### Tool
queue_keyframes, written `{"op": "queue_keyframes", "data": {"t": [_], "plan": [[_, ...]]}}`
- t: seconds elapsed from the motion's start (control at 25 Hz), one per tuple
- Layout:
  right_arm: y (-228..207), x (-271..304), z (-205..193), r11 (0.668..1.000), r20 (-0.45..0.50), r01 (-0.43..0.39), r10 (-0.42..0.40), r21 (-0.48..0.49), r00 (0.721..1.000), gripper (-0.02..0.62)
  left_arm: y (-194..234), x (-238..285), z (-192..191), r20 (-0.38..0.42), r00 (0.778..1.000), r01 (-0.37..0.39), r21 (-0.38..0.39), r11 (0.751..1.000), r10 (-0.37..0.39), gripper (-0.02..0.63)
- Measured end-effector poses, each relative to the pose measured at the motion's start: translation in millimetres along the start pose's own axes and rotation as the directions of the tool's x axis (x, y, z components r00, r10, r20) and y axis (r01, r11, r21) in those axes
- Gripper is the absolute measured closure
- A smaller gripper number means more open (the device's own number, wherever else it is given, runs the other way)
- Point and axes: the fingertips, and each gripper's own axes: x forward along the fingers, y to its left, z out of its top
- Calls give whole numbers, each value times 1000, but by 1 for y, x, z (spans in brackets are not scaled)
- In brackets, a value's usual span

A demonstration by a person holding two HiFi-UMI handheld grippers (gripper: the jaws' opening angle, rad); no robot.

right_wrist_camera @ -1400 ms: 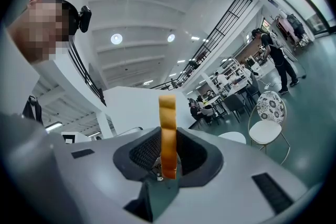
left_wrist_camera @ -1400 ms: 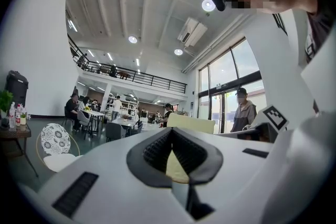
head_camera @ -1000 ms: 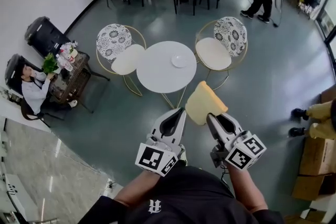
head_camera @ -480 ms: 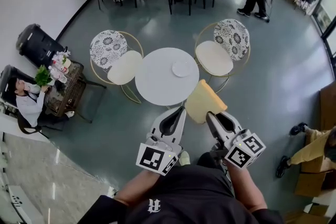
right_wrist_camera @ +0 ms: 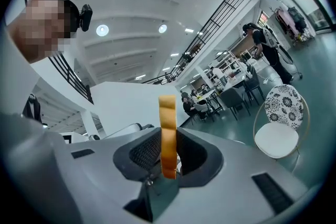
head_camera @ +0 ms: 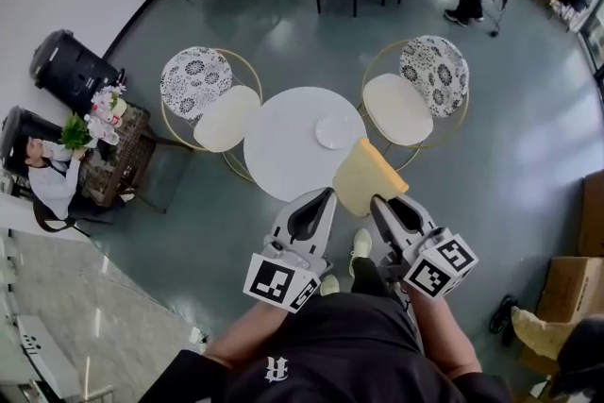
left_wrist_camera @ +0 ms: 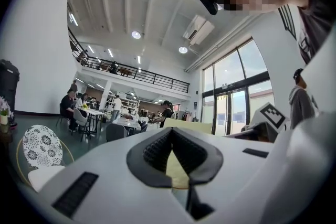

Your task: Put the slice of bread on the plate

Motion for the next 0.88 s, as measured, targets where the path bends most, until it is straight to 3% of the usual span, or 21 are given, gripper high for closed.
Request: {"op": "queue_keyframes", "data": {"t": [0.48,0.64,0.88], "plan": [[-88,89,54,995,-100,-94,97,29,990,508,65,106,-2,1,990,-140,-1,990,140,600],[-121,115,46,992,-149,-97,108,83,983,508,83,126,-11,-1,986,-165,5,986,165,600],[-162,154,12,967,-183,-69,116,243,976,508,119,142,-38,-37,984,-173,-7,985,173,600]]}}
